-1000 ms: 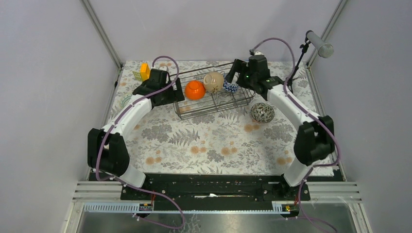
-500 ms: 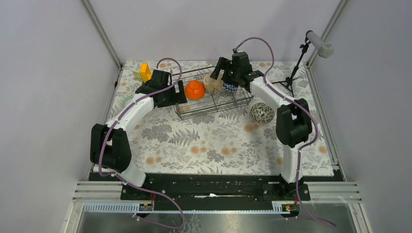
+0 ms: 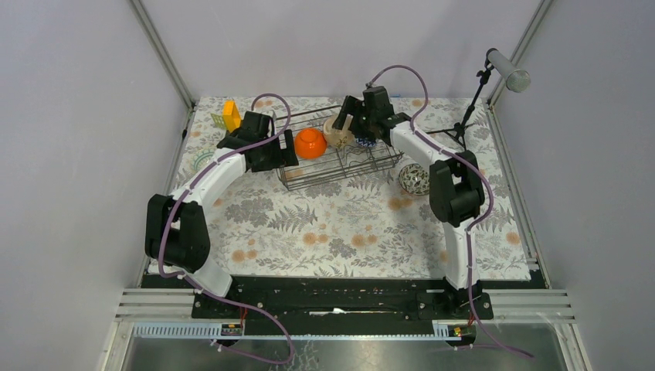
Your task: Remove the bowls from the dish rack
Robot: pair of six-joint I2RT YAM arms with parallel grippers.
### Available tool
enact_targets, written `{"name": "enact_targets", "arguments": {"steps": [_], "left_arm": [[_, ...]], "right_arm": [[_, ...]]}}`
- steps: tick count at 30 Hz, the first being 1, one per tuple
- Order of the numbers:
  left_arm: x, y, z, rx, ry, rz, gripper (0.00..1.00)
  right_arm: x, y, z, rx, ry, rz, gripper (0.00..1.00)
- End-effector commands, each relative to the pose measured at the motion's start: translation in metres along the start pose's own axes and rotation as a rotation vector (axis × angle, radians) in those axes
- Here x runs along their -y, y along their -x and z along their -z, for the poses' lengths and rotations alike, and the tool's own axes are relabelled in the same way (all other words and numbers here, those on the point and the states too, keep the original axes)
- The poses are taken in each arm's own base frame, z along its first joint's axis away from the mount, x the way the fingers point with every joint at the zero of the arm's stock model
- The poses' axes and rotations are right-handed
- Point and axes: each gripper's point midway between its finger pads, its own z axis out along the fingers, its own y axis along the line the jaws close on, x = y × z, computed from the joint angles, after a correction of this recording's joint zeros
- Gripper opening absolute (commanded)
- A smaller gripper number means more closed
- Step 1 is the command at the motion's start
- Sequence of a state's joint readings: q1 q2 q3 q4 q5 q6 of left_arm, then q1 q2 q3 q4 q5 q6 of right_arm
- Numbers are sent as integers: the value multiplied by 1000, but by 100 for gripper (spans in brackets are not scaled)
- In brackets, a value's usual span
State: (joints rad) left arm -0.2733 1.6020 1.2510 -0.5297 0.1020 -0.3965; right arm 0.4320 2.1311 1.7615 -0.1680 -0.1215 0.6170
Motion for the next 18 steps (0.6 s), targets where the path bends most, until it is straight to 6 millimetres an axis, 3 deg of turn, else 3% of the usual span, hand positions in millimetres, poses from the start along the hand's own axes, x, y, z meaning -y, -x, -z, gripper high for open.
{"name": "enact_targets", "arguments": {"steps": [1,18], "left_arm": [[6,15,2,37,-28,-16,96],[-1,-1,-9,-15,-16,-21,86]], "right_arm": [[-7,11,-5,35,1,-23,100],[4,4,-24,33,-38,-118,100]]}}
